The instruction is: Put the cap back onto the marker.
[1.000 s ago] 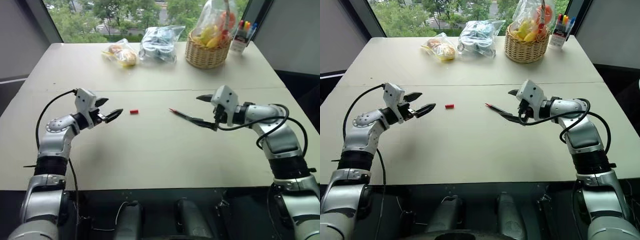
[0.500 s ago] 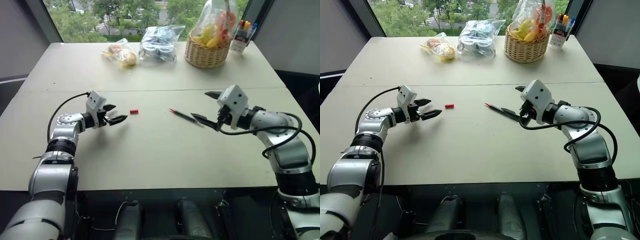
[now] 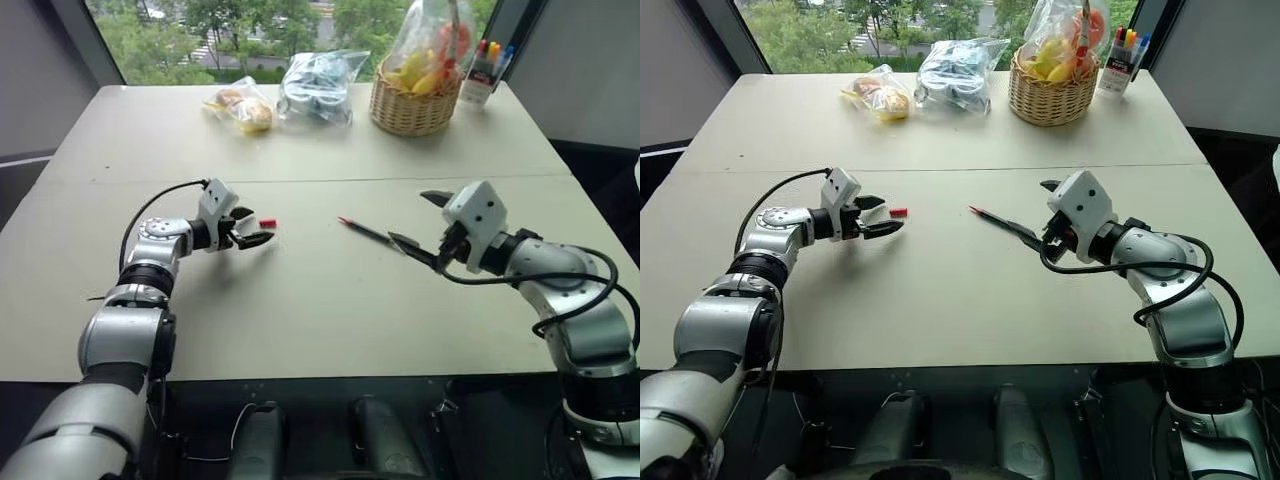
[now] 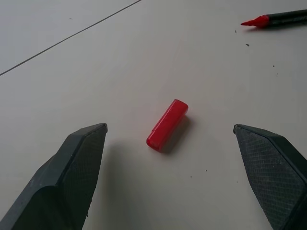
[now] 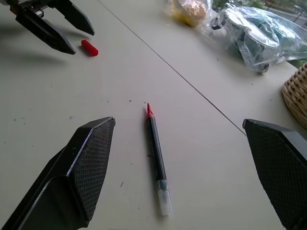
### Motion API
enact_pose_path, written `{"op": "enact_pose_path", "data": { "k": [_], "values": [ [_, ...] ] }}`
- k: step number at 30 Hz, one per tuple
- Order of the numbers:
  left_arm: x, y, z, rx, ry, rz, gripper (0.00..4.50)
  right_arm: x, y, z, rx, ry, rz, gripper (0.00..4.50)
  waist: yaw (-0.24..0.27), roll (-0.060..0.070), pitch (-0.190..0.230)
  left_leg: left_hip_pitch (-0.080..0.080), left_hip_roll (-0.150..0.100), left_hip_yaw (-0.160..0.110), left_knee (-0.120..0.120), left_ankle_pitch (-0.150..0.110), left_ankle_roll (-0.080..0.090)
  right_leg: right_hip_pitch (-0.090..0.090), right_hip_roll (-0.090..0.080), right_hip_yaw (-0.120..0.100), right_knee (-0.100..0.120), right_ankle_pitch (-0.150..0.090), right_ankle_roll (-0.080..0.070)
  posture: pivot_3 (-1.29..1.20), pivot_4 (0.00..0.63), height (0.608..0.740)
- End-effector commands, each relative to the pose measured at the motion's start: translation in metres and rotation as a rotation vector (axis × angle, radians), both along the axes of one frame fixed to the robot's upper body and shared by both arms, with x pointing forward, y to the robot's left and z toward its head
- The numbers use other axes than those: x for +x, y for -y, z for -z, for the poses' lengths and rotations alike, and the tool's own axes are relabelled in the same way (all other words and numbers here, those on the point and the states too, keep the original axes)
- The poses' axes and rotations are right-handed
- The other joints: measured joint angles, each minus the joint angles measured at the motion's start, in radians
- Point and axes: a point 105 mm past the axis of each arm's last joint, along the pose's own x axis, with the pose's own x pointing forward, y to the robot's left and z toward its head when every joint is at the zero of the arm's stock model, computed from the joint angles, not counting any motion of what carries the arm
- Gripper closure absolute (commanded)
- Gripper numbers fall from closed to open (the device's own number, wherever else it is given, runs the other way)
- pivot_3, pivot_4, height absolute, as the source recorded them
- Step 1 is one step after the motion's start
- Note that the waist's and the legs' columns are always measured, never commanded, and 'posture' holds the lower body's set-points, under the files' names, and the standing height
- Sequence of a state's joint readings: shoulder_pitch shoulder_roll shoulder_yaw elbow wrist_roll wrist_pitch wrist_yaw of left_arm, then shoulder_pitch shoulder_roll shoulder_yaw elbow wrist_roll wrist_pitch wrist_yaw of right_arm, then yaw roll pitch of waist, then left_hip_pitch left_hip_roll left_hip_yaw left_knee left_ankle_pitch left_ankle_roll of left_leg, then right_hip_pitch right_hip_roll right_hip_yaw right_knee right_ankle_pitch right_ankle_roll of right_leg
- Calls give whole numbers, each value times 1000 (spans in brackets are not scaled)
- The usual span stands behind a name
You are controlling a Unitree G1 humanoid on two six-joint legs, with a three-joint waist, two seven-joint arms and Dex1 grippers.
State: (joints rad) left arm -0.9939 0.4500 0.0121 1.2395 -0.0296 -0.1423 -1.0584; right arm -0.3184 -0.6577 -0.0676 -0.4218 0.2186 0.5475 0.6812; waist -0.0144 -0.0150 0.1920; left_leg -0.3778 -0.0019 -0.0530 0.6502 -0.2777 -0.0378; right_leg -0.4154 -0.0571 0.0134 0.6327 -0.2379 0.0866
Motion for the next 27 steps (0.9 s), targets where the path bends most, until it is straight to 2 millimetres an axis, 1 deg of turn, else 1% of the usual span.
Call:
{"op": "enact_pose_path", "data": {
  "k": [1,15,18,23,24,25,27],
  "values": [
    [5,3,-10,31,49,5,115,-5,2,-17,-2,73,11,70,0,0,0,0,0,0,0,0,0,0,0,0,0,0,0,0,150,740],
    [6,6,3,45,-11,-25,115,-8,6,-19,-12,85,43,70,1,0,0,0,0,0,1,0,0,0,0,0,1,0,0,0,150,740],
    [6,7,6,50,-20,-32,863,-9,7,-20,-15,86,48,70,1,0,0,1,0,0,1,0,0,1,0,0,1,0,0,0,150,740],
    [6,8,8,59,-25,-36,3479,-9,8,-20,-20,88,57,70,2,0,0,1,0,0,1,0,0,1,0,0,1,0,0,0,150,740],
    [6,8,8,60,-25,-36,4085,-10,9,-21,-21,88,58,70,2,0,0,1,0,0,1,0,0,1,0,0,1,0,0,0,150,740],
    [6,8,9,61,-26,-36,4479,-10,9,-21,-22,88,59,70,2,0,0,1,0,0,1,0,0,1,0,0,1,0,0,0,150,740],
    [6,8,9,61,-28,-35,4479,-10,8,-21,-23,89,59,70,2,0,0,1,0,0,1,0,0,1,0,0,1,0,0,0,150,740]
  ]
}}
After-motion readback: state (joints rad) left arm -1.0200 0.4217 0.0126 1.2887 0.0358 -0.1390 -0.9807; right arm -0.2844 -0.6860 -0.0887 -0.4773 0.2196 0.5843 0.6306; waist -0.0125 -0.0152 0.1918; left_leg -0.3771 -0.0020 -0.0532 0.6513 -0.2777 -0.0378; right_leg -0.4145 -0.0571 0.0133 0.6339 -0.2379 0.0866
